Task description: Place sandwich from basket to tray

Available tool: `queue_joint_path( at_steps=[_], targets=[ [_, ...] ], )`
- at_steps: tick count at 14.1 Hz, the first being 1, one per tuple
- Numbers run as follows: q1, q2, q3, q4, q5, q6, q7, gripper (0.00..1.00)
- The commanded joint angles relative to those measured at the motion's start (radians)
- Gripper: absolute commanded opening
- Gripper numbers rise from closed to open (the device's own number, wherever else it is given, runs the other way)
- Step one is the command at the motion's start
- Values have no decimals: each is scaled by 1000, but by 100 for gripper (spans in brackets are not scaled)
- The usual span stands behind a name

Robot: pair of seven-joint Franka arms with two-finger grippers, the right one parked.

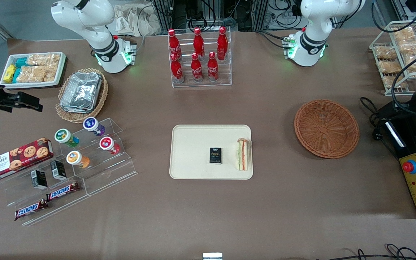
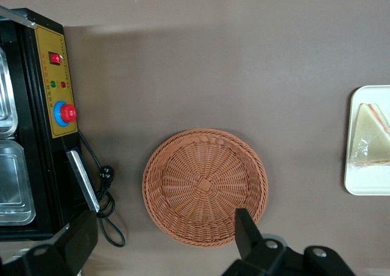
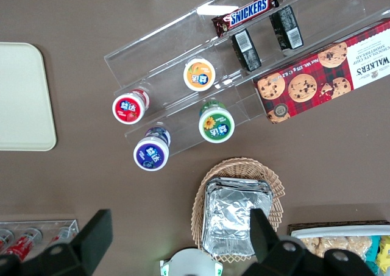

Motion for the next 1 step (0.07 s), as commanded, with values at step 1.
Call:
queue_joint_path(
  at_steps=[1],
  targets=[
    [-37,-4,46,17,-45,-25,22,100]
  ],
)
